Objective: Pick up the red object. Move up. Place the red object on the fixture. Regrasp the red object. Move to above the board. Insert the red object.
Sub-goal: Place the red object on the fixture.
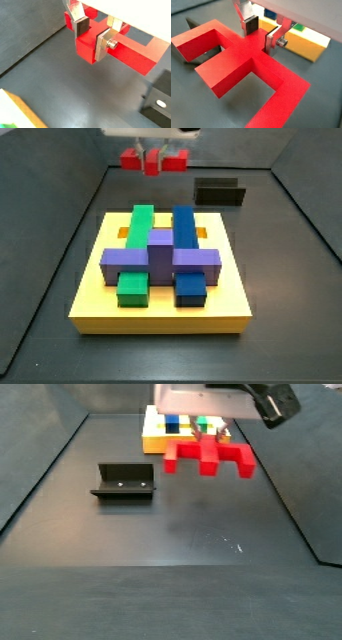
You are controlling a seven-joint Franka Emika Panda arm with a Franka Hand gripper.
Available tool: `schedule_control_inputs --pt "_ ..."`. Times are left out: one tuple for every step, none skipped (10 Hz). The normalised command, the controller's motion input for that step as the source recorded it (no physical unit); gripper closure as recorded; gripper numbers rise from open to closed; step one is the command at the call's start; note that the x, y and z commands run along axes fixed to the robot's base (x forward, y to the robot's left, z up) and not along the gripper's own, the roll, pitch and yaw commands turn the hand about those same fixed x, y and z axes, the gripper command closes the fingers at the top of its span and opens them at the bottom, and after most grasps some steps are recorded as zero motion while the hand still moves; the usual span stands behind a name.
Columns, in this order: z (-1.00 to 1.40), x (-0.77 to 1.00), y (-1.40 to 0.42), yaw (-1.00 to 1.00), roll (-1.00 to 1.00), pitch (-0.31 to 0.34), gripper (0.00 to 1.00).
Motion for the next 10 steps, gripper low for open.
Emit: schedule_control_inputs --pt "0.31 0.81 0.0 -0.08 -1.0 0.037 1.0" --pt "0.33 0.82 0.0 -0.07 -0.98 0.04 1.0" --pt "0.32 0.79 0.0 -0.04 -0.98 0.051 1.0" --pt "0.32 0.79 0.0 0.0 -0.95 0.091 1.0" --pt "0.32 0.79 0.0 0.0 -0.95 0.097 1.0" --pt "0.32 0.79 0.0 0.0 -0.94 0.106 1.0" --pt "0.27 0.77 0.01 0.0 -0.98 0.163 1.0" --pt "0.13 0.77 0.04 -0.03 -0.95 0.169 1.0" --pt "0.08 0.74 0.15 0.0 -0.93 0.16 1.0" --pt "0.08 0.73 0.21 0.0 -0.91 0.189 1.0"
